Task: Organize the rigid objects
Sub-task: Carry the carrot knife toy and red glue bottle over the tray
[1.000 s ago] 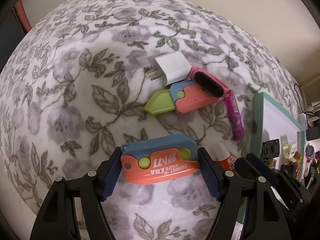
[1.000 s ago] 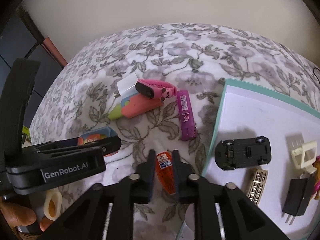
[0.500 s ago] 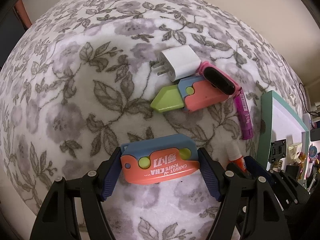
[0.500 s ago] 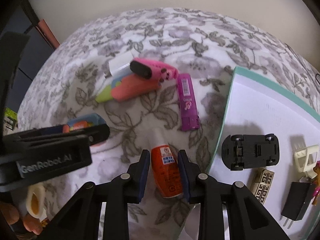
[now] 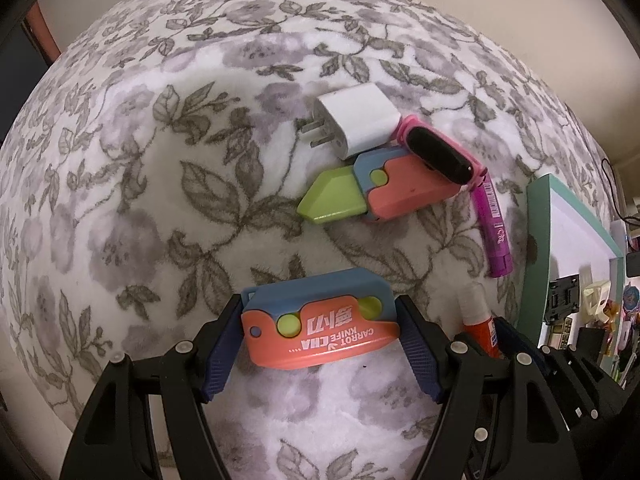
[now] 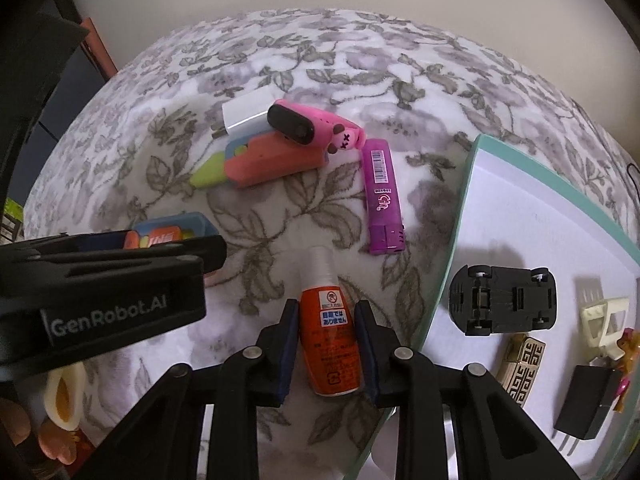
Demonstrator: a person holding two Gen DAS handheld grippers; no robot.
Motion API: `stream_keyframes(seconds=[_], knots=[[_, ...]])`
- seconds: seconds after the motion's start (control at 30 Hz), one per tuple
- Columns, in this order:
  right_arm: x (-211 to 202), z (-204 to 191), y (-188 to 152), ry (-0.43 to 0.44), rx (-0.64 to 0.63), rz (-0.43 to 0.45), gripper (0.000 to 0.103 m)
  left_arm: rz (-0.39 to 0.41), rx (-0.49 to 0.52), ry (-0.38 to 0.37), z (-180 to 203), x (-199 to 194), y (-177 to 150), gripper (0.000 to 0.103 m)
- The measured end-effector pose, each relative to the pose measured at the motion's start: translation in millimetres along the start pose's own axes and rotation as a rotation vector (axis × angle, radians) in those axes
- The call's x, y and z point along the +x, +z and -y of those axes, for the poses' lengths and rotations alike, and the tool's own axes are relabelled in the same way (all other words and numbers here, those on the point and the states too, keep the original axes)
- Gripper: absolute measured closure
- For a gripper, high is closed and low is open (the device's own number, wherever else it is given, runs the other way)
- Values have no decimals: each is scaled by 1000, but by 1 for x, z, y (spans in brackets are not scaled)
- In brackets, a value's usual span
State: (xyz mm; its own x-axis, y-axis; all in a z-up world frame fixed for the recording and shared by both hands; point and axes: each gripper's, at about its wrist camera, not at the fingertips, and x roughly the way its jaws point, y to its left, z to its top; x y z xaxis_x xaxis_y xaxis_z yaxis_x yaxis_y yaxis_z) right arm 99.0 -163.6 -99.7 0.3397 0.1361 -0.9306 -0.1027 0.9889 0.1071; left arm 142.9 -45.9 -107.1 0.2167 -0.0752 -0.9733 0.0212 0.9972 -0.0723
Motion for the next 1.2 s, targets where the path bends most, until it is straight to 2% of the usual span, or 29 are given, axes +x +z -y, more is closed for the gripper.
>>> stream_keyframes(seconds=[0.43,0.6,0.77,1.07,1.2], knots=[[-44,27,6,105,133,119,73,146,-1,-60,10,-46,10,28],[-62,47,3,80,197,151,73,194,23,-78,27,-59,6,28],[-80,74,-5,60,291,185,73,221,69,-129,48,-71,-4,28],[-111,128,-27,38,451,238,73,254,153,-205,102,-86,-20,28],[-118,159,-39,1,518,249,73,258,203,-224,132,-87,-30,28]])
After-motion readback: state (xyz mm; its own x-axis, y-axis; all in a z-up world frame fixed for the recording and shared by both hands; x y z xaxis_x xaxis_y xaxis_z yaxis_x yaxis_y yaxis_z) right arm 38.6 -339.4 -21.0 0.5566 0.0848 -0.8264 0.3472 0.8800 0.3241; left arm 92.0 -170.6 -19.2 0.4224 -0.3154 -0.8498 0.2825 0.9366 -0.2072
